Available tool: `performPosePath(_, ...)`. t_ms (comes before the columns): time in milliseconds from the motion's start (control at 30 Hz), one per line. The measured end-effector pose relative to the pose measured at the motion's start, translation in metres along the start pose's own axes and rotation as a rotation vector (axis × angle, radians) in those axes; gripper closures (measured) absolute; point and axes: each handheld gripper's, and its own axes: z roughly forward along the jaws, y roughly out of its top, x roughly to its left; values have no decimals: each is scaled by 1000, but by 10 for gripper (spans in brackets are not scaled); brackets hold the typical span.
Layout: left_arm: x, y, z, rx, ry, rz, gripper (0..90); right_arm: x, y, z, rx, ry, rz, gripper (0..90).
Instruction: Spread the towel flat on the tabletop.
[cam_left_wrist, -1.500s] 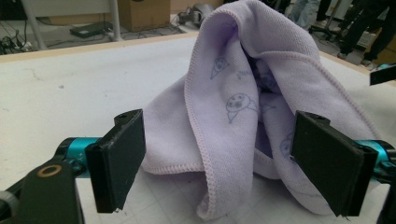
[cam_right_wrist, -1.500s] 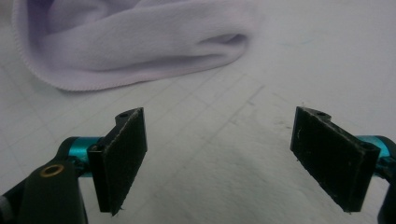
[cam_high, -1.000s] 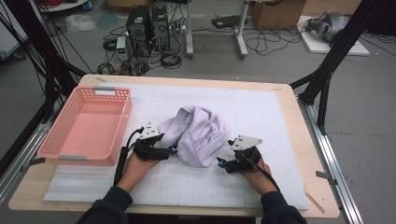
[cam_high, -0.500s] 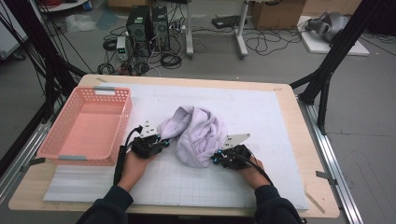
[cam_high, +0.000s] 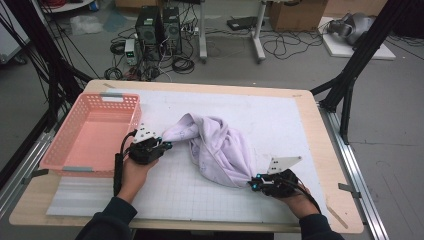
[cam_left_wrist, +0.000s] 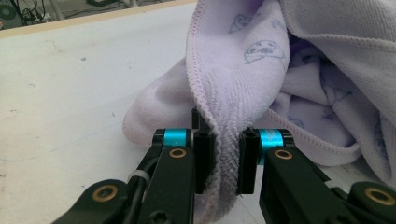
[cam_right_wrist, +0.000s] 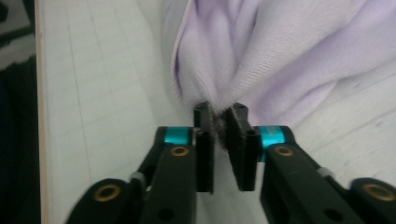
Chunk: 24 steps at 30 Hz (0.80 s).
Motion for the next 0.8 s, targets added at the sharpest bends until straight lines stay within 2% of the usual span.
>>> performPosePath(67, -1, 0, 0, -9, -1, 6, 812, 2, 8, 1, -54, -35, 9, 606)
performPosePath(133, -1, 0, 0, -15, -6, 5, 812, 5, 22, 5, -106, -49, 1, 564)
performPosePath(200, -1, 0, 0, -19, -15, -1, 811, 8, 36, 12, -151, -69, -11, 478)
performPosePath(300, 0, 0, -1, -27, -21, -8, 810, 11, 63, 31, -175, -101, -34, 420)
performPosePath(400, 0, 0, -2, -32, -19, -8, 810, 12, 85, 51, -157, -124, -62, 393)
performPosePath(533, 1, 0, -2, -32, -11, -9, 811, 10, 104, 75, -134, -105, -48, 414)
performPosePath(567, 2, 0, -2, -31, -10, -9, 811, 9, 107, 79, -116, -98, -40, 466)
performPosePath(633, 2, 0, -2, -31, -4, -13, 811, 4, 111, 84, -65, -114, -74, 640)
performPosePath(667, 3, 0, -2, -32, -4, -15, 811, 2, 112, 85, -51, -106, -63, 719)
performPosePath(733, 3, -1, -2, -29, -1, -14, 811, -5, 111, 81, -59, -96, -49, 780)
performPosePath(800, 2, -1, 0, -24, -4, -17, 811, -11, 111, 75, -51, -116, -44, 795)
